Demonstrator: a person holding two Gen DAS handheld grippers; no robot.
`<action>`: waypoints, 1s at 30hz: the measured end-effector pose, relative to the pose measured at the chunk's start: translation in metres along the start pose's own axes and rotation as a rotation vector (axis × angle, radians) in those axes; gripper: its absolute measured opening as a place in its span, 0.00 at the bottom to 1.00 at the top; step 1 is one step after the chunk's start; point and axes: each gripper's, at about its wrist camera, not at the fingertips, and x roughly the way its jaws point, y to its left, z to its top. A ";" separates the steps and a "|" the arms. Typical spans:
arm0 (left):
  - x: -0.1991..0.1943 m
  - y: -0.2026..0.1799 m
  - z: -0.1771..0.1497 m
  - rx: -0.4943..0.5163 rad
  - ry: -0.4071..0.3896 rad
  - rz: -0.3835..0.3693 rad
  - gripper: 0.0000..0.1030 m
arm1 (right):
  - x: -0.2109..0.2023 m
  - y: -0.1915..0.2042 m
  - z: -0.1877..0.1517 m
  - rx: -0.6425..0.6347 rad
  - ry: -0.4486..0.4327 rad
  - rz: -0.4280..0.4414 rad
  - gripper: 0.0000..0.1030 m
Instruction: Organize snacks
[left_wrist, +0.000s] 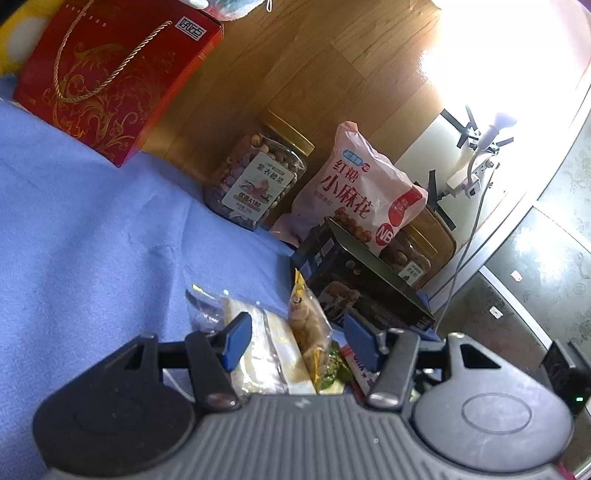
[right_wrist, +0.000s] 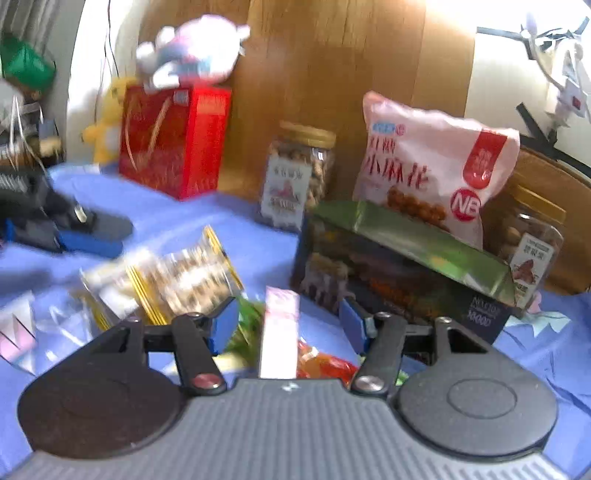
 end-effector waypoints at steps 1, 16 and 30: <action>0.000 0.000 0.000 -0.001 -0.002 -0.004 0.55 | -0.001 0.004 0.003 -0.002 -0.010 0.044 0.62; -0.001 0.001 0.001 0.000 -0.013 -0.021 0.59 | 0.046 0.001 0.007 0.285 0.145 0.304 0.39; -0.001 -0.002 -0.002 0.010 -0.005 -0.055 0.60 | -0.061 0.039 -0.038 -0.215 0.143 0.465 0.46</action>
